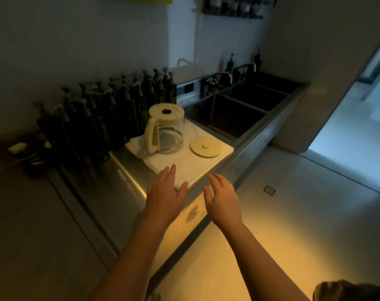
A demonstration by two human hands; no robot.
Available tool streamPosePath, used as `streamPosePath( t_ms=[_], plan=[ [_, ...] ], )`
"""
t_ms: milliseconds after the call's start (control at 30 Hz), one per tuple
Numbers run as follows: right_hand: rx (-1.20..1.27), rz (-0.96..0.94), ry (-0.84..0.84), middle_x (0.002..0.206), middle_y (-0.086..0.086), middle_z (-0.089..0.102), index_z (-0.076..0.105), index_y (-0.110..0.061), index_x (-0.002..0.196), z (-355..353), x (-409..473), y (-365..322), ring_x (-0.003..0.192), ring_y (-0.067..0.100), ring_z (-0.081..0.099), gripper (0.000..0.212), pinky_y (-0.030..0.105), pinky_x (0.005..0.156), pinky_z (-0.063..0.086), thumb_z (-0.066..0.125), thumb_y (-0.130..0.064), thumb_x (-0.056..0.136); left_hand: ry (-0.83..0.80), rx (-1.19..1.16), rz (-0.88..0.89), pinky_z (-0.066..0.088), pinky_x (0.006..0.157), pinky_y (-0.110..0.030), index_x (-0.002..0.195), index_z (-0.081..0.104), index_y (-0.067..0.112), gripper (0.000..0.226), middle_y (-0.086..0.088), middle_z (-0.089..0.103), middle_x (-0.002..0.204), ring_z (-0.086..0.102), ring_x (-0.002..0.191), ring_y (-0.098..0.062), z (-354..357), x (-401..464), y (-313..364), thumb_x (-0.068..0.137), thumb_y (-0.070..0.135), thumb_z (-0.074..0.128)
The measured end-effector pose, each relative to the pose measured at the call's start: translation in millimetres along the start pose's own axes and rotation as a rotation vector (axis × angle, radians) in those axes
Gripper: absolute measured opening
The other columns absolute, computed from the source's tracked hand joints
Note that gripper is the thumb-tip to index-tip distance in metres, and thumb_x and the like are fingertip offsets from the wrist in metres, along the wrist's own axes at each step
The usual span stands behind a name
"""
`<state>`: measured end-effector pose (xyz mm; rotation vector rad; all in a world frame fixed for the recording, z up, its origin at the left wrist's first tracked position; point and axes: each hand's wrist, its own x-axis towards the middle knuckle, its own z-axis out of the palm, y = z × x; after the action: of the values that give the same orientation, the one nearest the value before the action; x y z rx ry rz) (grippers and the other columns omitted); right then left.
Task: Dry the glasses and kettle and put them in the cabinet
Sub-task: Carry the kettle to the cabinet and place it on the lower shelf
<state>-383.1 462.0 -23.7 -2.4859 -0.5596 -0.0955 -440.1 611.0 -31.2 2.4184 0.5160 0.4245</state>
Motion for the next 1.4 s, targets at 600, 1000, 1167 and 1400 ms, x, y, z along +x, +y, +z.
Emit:
streamPosePath(
  t_ms=[600,1000,1167,1400],
  plan=[
    [-0.001,-0.234,-0.187,0.149,0.003,0.038,0.037,-0.023,0.144,63,205,-11,0.137,0.021,0.033,0.05,0.036,0.112,0.028,0.043,-0.039,0.097,0.185,0.025,-0.25,0.033,0.112,-0.048,0.149,0.029,0.024,0.059,0.0,0.033,0.154,0.029,0.142,-0.019,13,145,-38,0.096,0.045,0.046],
    [0.251,-0.341,-0.329,0.148,0.004,0.031,0.024,-0.023,0.147,65,316,17,0.134,0.022,0.034,0.089,0.043,0.107,0.038,0.069,-0.053,0.077,0.388,0.039,-0.508,0.038,0.107,-0.051,0.149,0.024,0.03,0.065,0.001,0.038,0.15,0.036,0.137,-0.021,38,196,-17,0.092,0.053,0.044],
    [0.37,-0.392,-0.438,0.153,0.006,0.025,0.013,-0.02,0.151,71,357,21,0.14,0.021,0.025,0.112,0.042,0.113,0.03,0.075,-0.061,0.066,0.489,0.028,-0.603,0.035,0.109,-0.049,0.15,0.024,0.023,0.071,-0.003,0.032,0.153,0.033,0.138,-0.024,44,223,0,0.091,0.049,0.053],
    [0.574,-0.468,-0.534,0.133,-0.005,0.048,0.035,-0.026,0.14,78,386,10,0.124,0.013,0.045,0.103,0.041,0.1,0.045,0.083,-0.055,0.054,0.496,0.053,-0.626,0.029,0.111,-0.037,0.149,0.03,0.018,0.073,-0.005,0.034,0.152,0.032,0.139,-0.023,38,255,0,0.088,0.028,0.067]
  ],
)
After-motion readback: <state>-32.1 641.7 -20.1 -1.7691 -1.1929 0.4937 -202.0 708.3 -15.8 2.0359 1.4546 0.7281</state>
